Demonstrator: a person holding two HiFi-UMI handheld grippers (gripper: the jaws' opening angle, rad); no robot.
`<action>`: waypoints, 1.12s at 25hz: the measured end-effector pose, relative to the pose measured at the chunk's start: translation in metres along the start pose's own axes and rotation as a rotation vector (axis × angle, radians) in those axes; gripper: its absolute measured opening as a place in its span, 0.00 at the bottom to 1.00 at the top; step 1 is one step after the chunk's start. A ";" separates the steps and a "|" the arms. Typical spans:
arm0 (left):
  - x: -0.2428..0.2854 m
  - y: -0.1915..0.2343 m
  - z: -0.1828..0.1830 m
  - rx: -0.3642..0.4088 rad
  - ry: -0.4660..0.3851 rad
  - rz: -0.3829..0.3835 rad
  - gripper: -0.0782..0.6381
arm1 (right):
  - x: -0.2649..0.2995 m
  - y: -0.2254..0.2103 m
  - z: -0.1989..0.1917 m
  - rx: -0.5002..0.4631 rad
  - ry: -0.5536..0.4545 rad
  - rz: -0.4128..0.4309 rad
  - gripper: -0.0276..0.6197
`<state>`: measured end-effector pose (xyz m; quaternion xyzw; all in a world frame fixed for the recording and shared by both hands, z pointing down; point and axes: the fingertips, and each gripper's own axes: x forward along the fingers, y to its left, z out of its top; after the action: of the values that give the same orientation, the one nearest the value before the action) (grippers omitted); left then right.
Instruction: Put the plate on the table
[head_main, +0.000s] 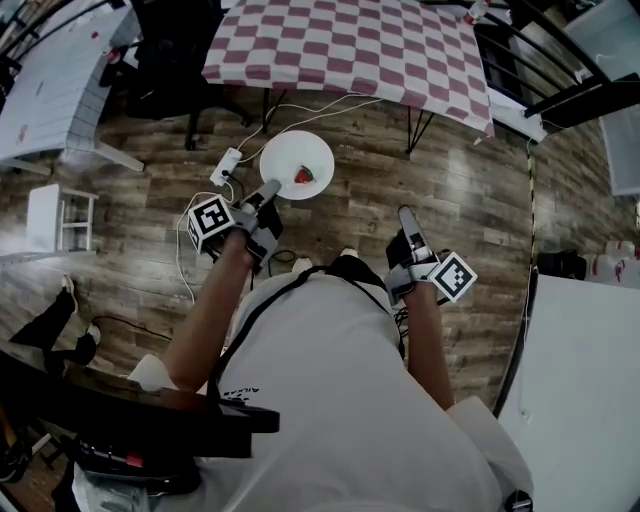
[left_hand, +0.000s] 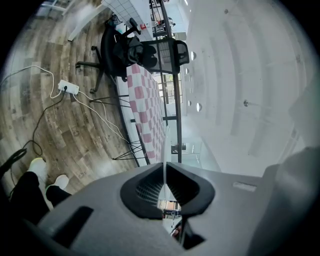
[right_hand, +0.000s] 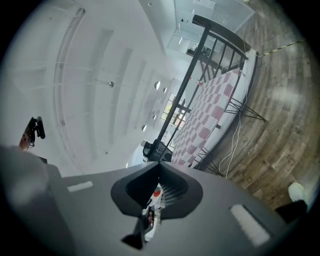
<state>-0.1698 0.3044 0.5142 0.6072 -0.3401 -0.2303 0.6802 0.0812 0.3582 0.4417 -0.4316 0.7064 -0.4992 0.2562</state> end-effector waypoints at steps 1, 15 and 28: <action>-0.002 0.000 0.001 -0.003 -0.004 0.002 0.14 | 0.001 0.001 -0.001 0.001 0.003 0.001 0.05; 0.000 0.005 0.020 -0.018 -0.045 0.015 0.14 | 0.033 -0.007 0.008 0.020 0.041 0.009 0.05; 0.084 -0.010 0.042 -0.026 -0.074 0.009 0.14 | 0.096 -0.039 0.081 0.030 0.098 0.017 0.05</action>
<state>-0.1446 0.2138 0.5207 0.5878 -0.3647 -0.2541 0.6760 0.1118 0.2304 0.4545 -0.3968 0.7143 -0.5279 0.2317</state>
